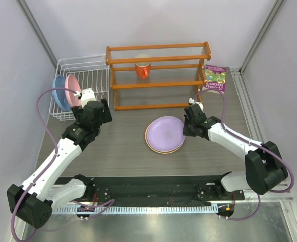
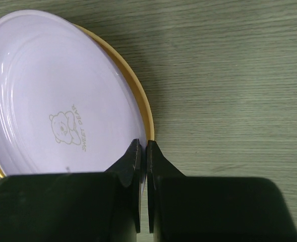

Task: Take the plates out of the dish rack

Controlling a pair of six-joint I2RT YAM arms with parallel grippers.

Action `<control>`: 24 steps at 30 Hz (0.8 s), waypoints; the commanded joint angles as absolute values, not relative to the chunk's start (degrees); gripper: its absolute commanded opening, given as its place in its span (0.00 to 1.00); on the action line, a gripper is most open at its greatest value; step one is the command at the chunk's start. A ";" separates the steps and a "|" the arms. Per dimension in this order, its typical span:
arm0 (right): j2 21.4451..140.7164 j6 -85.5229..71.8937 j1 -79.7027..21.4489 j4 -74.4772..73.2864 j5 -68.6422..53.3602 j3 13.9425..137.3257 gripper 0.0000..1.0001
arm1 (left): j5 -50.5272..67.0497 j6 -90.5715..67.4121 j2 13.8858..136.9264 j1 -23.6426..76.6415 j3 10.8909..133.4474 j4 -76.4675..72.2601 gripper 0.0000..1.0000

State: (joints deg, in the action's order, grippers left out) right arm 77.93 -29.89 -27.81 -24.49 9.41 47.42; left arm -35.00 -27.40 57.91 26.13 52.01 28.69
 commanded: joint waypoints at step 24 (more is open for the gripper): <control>69.79 -24.08 -24.70 -26.89 16.35 51.33 0.72 | -55.79 -12.15 78.20 13.98 66.52 15.13 0.99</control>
State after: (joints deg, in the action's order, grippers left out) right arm 72.71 -25.89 -25.54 -26.17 13.30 48.86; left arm -49.80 -16.75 73.93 17.43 63.46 22.26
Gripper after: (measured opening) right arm 0.712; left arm 0.994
